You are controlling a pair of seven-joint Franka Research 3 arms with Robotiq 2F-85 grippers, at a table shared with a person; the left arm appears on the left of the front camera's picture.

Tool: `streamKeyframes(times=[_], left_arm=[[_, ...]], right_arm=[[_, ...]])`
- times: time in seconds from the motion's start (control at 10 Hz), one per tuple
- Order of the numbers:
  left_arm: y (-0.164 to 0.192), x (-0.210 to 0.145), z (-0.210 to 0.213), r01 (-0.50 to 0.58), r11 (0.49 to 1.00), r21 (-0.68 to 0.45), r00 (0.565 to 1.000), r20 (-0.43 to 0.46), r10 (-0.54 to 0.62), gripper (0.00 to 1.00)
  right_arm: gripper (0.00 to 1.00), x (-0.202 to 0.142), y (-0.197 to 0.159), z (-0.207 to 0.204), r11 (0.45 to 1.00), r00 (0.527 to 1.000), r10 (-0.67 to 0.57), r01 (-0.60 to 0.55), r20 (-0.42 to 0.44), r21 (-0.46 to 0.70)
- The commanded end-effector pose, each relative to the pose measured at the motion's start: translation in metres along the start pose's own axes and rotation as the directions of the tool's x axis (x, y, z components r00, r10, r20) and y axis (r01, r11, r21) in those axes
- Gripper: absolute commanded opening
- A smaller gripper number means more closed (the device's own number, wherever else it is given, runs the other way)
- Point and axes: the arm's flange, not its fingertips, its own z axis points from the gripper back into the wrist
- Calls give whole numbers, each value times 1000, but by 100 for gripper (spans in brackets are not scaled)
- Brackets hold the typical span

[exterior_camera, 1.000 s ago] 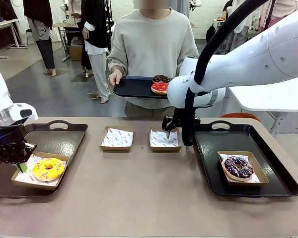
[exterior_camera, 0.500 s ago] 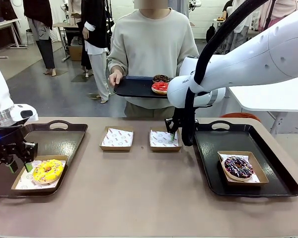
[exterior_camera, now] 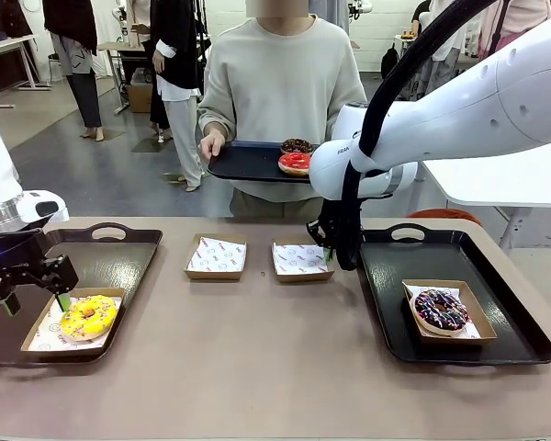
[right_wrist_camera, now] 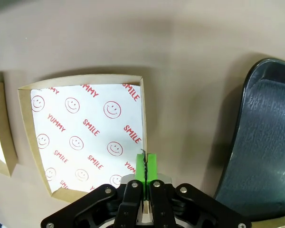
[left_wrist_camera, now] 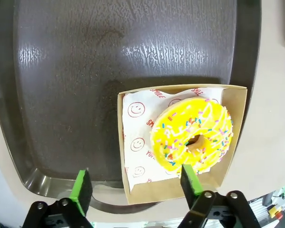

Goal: Individually package the donuts and arrange them on the tray.
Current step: Place the picked Paper togo box on the Handle tray while simultaneously picking up another Paper togo box from the table with the other hand.

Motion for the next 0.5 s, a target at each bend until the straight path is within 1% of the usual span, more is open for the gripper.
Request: streamKeyframes(times=[0.0, 0.1, 0.2, 0.3, 0.4], left_arm=[[1, -15, 1, 11, 999, -45, 1000, 13, -11, 100], [1, -18, 5, 20, 997, -77, 1000, 14, -19, 100], [1, -22, 14, 46, 973, -225, 999, 1, -47, 100], [8, -28, 27, 47, 927, -373, 999, -3, -52, 100], [18, -34, 39, 58, 866, -496, 998, 17, -57, 100]], right_arm=[[0, -12, -3, 4, 1000, 999, -14, 15, 43, -18], [0, -16, -1, 14, 1000, 999, -4, 4, 49, -8], [0, -22, 1, 29, 1000, 1000, 2, -2, 31, 13], [0, -26, 4, 49, 1000, 999, 10, -11, 43, 16], [0, -29, 5, 71, 999, 998, 16, -18, 55, 30]])
